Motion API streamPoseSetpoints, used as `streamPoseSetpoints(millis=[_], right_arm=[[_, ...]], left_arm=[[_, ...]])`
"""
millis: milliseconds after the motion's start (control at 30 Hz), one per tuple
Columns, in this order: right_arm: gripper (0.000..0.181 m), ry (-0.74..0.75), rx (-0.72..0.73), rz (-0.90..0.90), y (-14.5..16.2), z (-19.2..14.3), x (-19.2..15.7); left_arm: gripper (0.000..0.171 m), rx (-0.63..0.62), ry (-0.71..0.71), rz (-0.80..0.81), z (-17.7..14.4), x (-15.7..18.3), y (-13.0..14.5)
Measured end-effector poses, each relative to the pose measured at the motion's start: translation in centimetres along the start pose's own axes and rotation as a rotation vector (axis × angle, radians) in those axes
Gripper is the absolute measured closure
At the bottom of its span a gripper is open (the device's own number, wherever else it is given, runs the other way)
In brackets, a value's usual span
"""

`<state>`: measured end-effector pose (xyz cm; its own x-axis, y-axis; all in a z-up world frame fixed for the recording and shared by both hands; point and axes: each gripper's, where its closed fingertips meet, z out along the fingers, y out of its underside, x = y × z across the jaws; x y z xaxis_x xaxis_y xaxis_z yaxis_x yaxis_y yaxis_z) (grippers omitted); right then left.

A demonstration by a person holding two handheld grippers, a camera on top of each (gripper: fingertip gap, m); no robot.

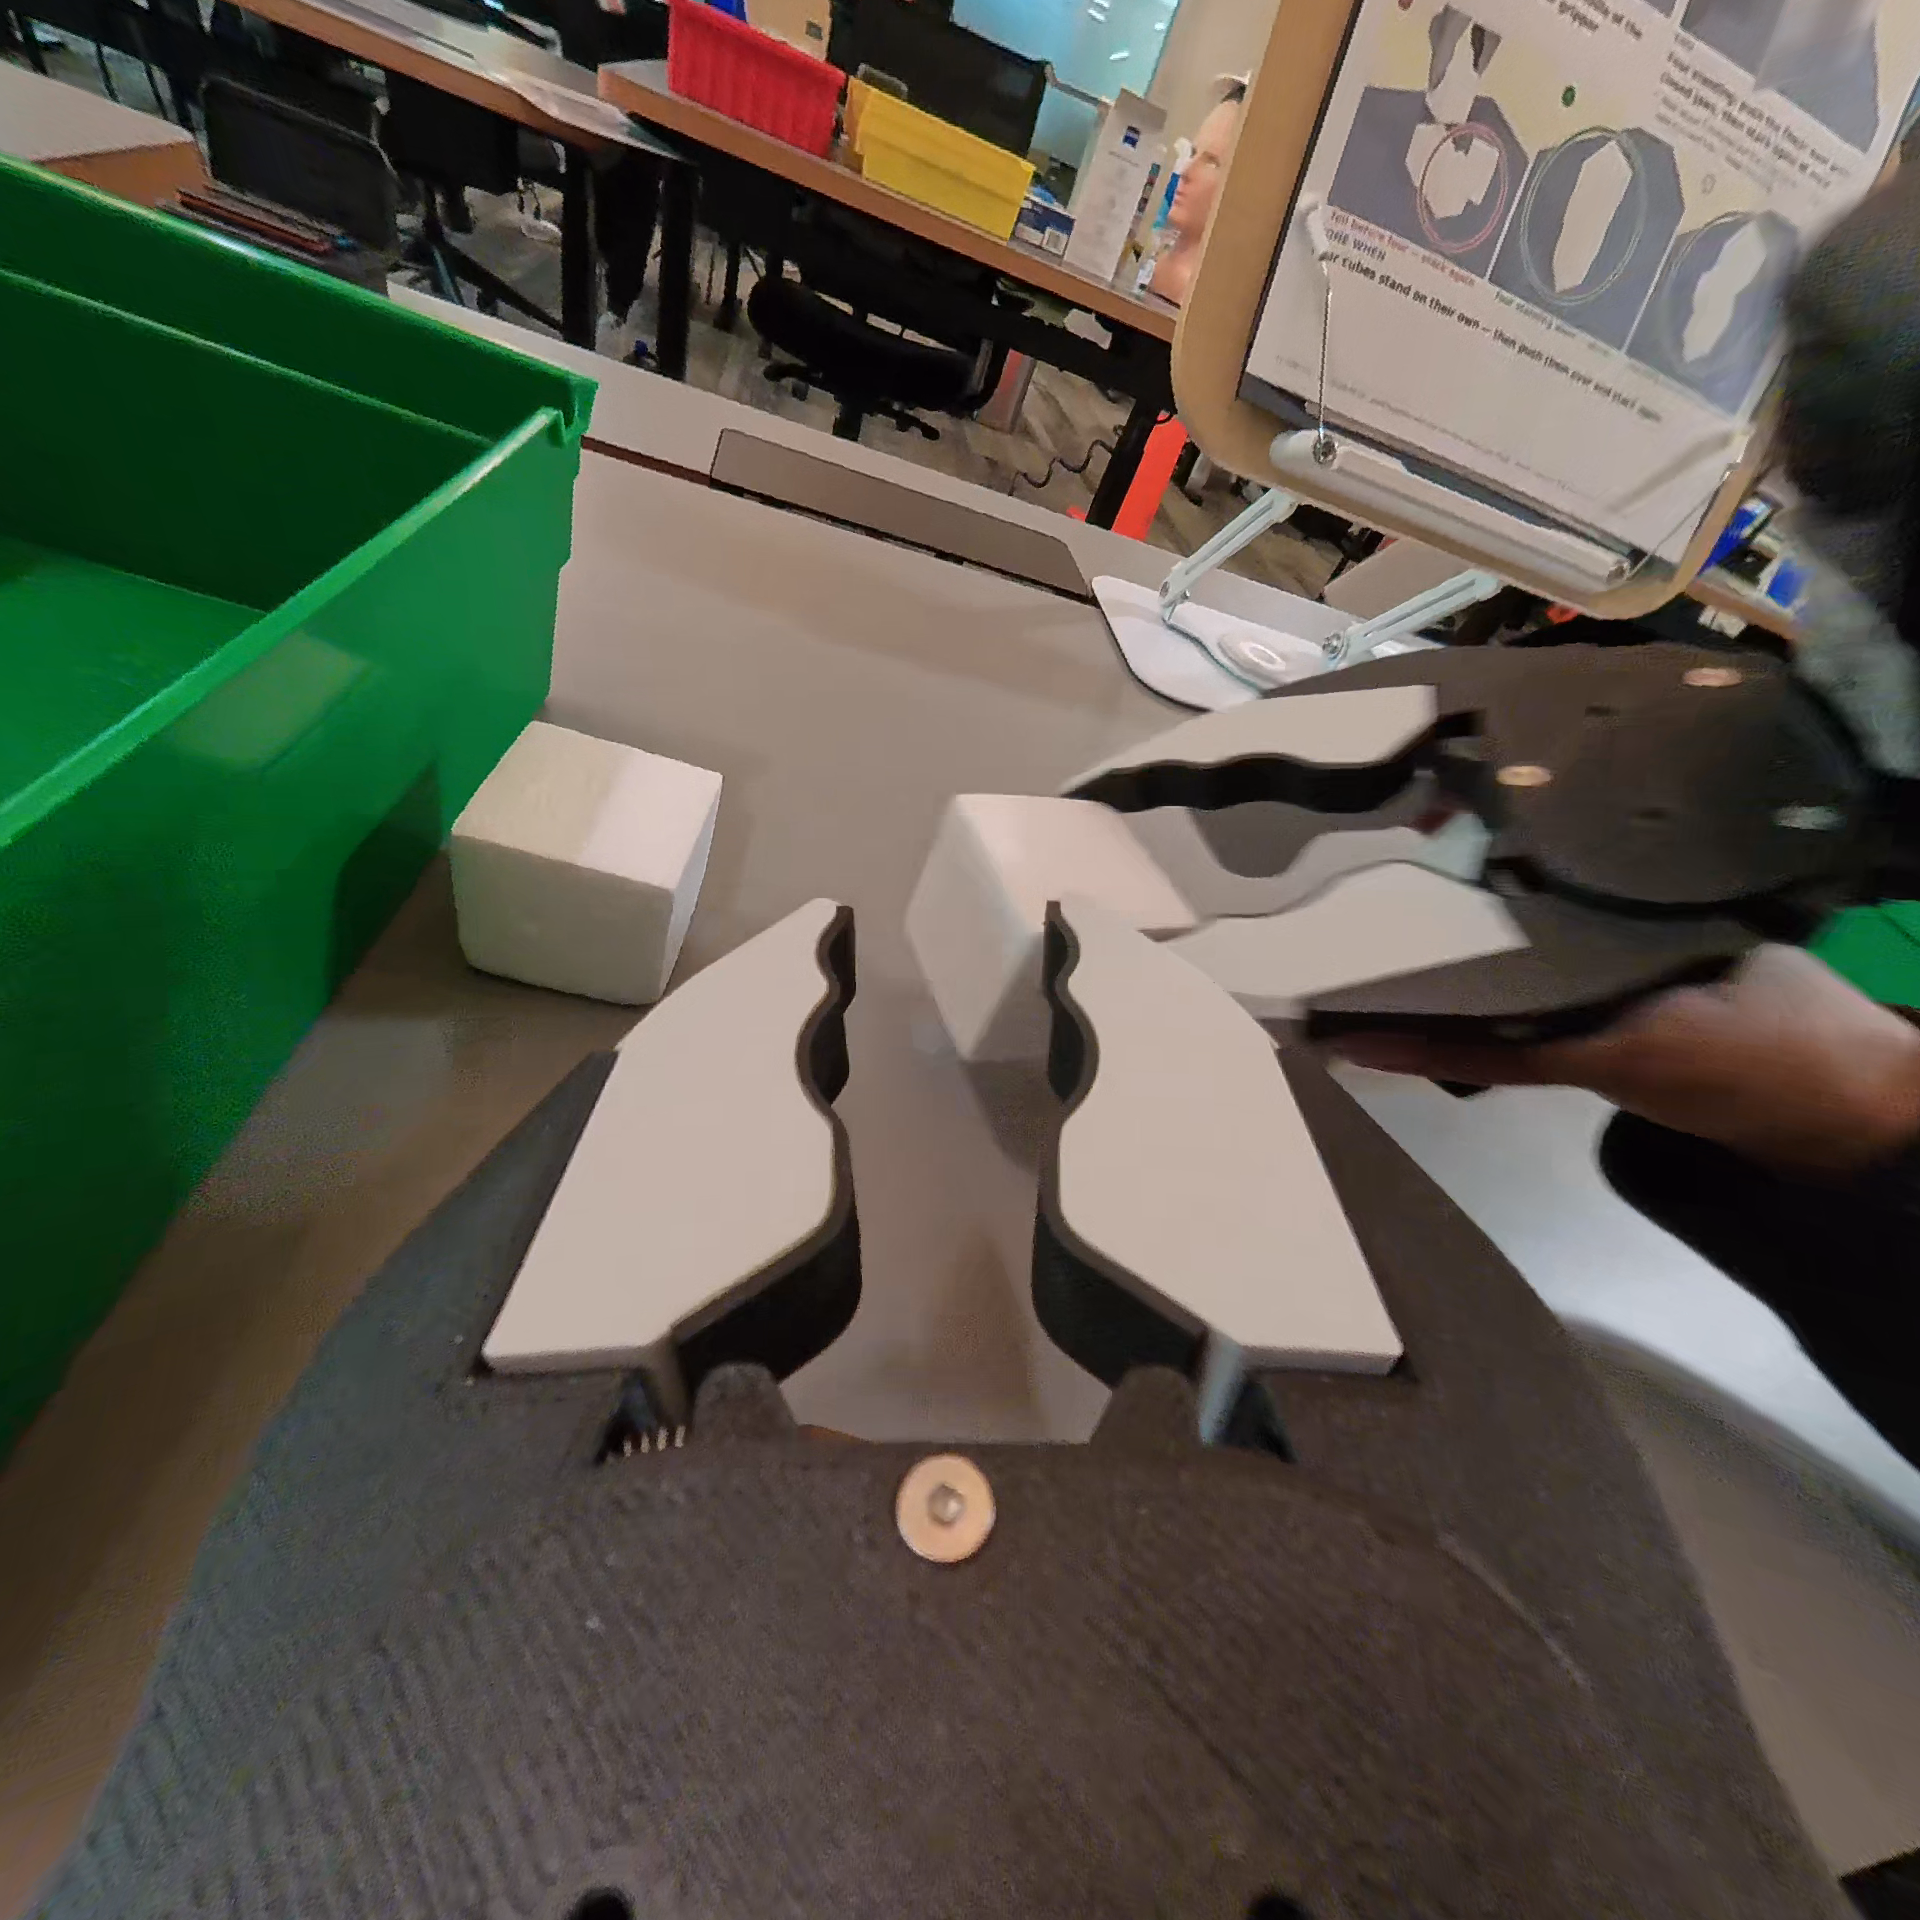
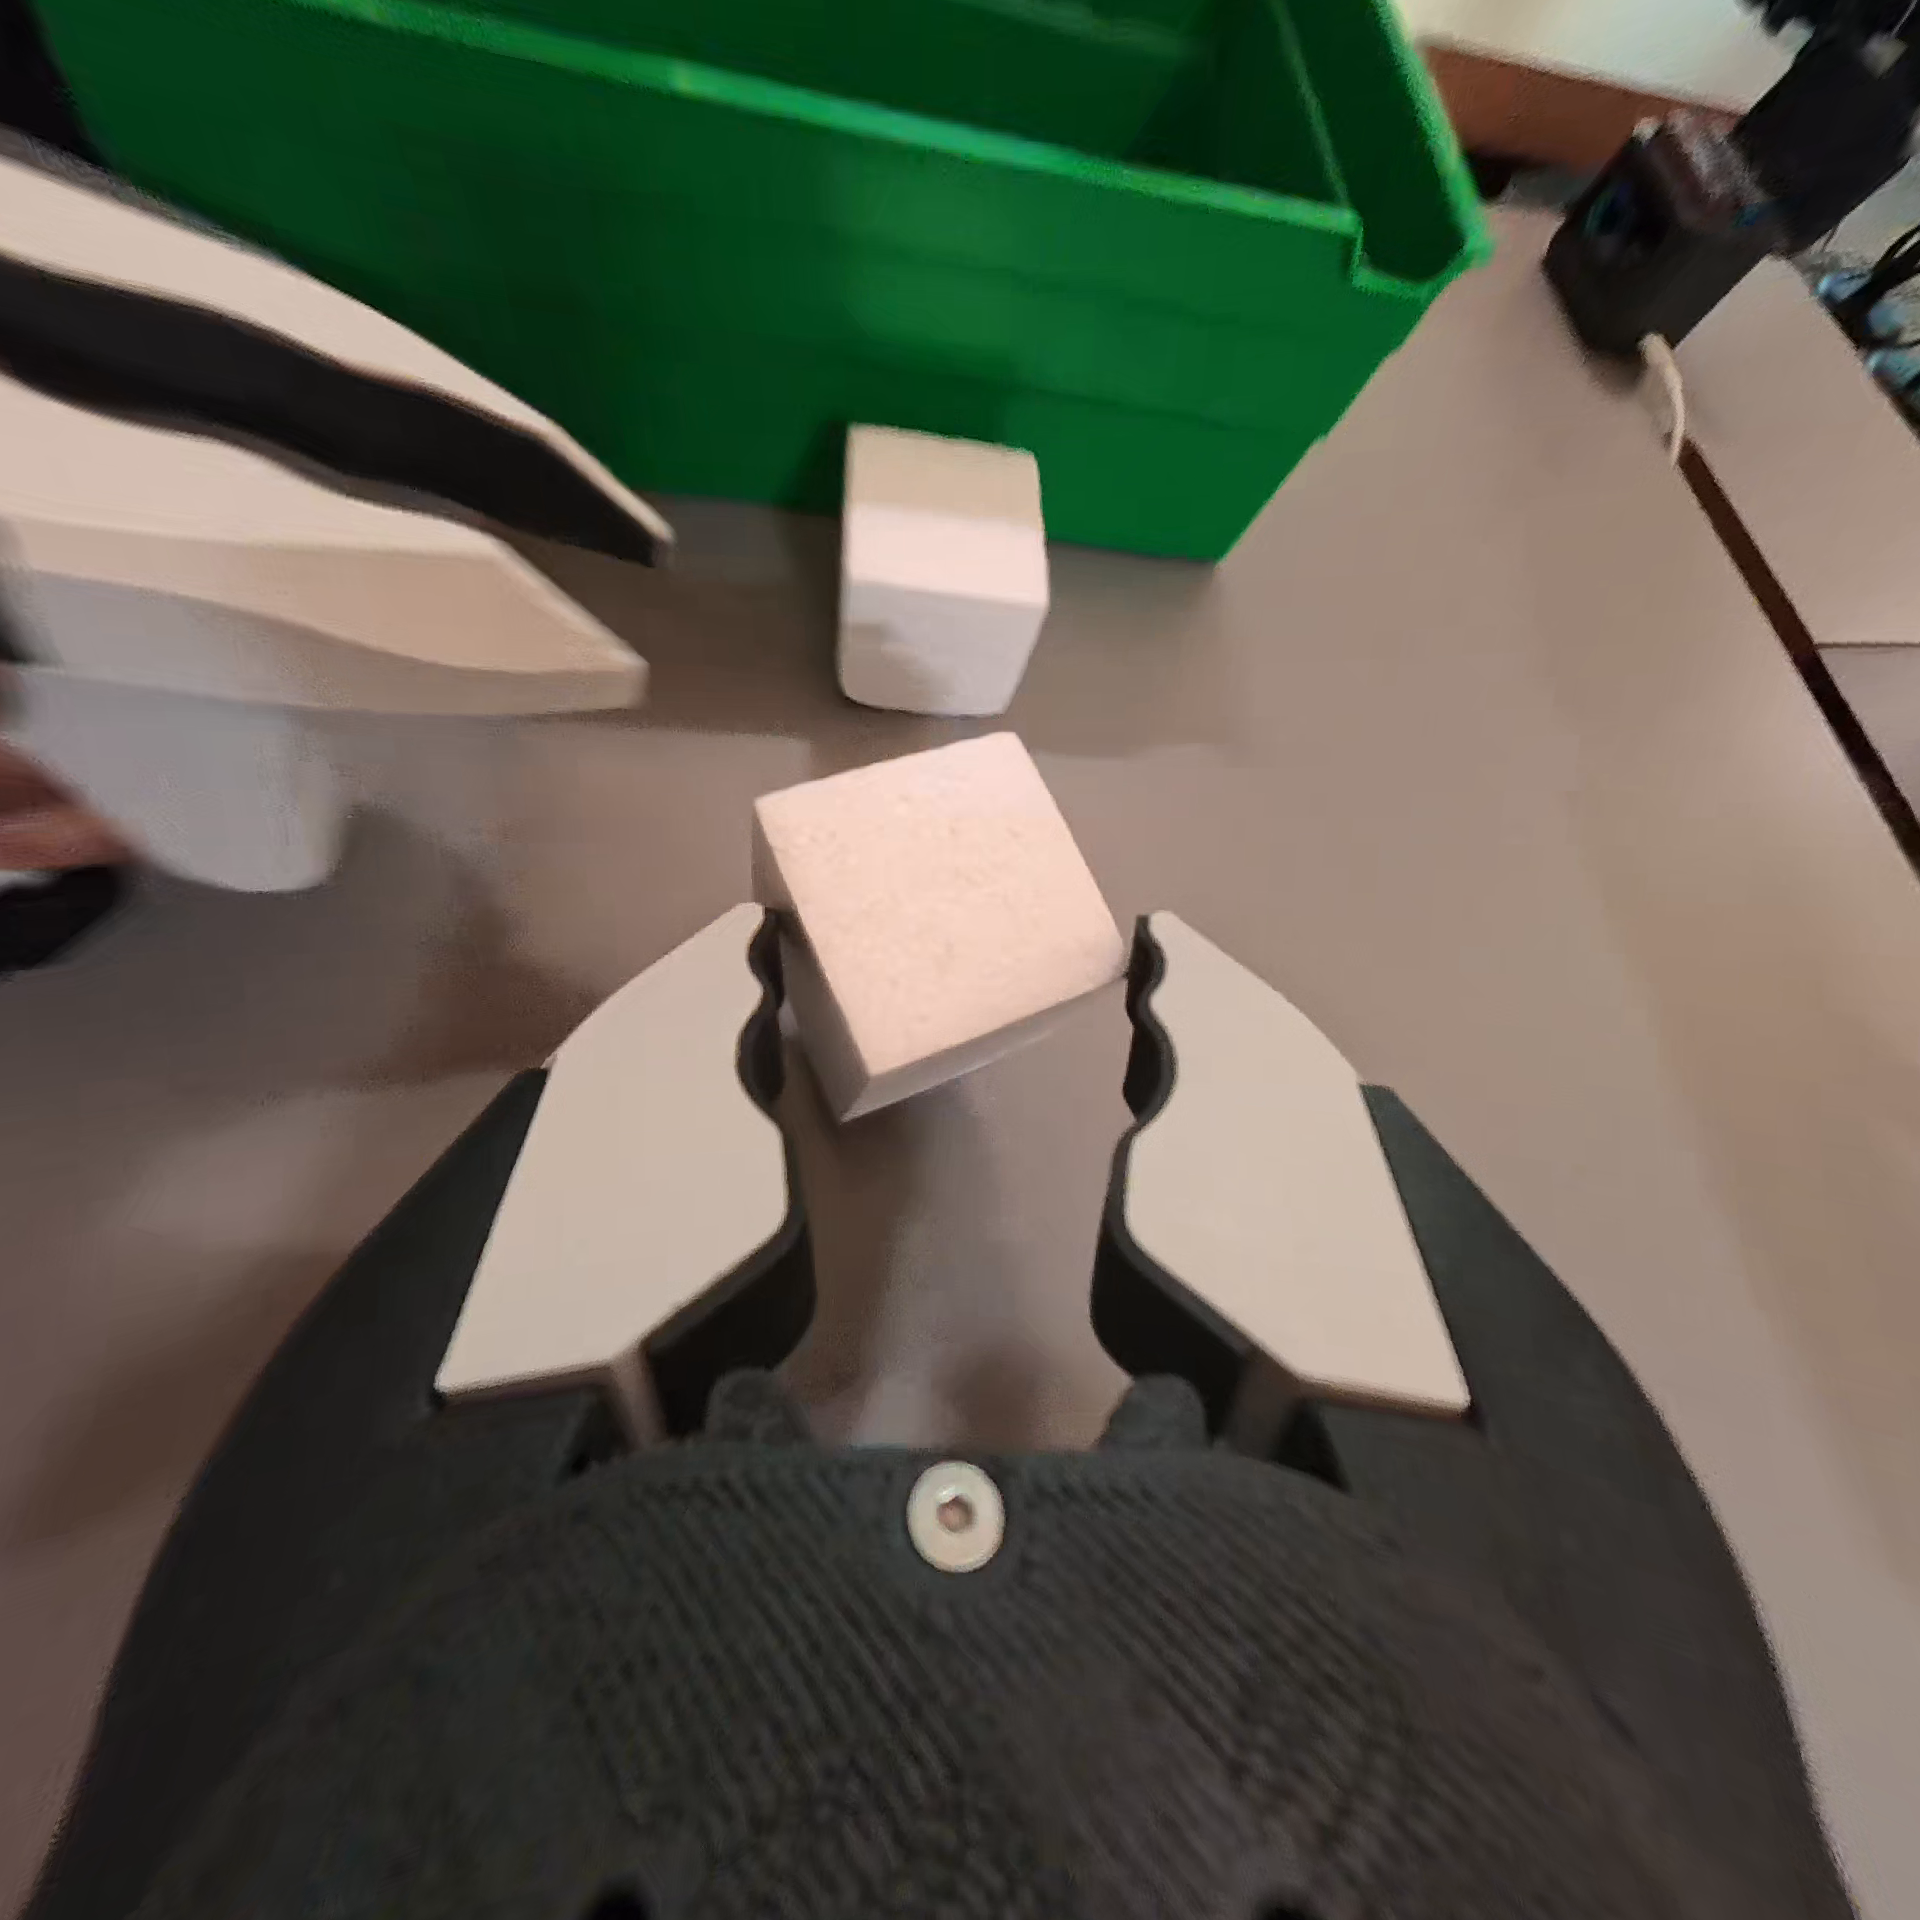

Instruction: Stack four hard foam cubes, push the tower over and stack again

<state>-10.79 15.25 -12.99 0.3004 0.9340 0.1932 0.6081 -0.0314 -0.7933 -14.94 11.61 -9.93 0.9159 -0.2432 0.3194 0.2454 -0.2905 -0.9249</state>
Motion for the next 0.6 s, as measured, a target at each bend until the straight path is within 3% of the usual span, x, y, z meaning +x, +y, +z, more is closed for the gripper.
streamPoseSetpoints(millis=[100, 200, 267, 467, 600], right_arm=[[0.116, 0.002, 0.089, 0.013, -2.1, -5.9, -2.4], [0.116, 0.072, 0.100, -0.009, -1.1, -12.3, -3.9], [0.116, 0.176, 0.063, -0.001, 1.9, -16.0, -3.4], [0.117, 0.435, -0.067, 0.203, 15.5, -23.9, -0.4], [0.117, 0.494, -0.131, 0.207, 19.0, -26.4, 1.1]], left_arm=[[0.137, 0.014, 0.015, -0.012, 0.1, 0.3, -0.3], [0.136, -0.026, 0.058, -0.005, 0.7, 1.3, 0.4], [0.136, -0.064, 0.107, 0.007, 1.0, 2.5, 1.1], [0.138, -0.125, 0.165, 0.159, 1.9, 5.0, 2.8], [0.138, -0.145, 0.194, 0.198, 3.3, 7.1, 3.5]])
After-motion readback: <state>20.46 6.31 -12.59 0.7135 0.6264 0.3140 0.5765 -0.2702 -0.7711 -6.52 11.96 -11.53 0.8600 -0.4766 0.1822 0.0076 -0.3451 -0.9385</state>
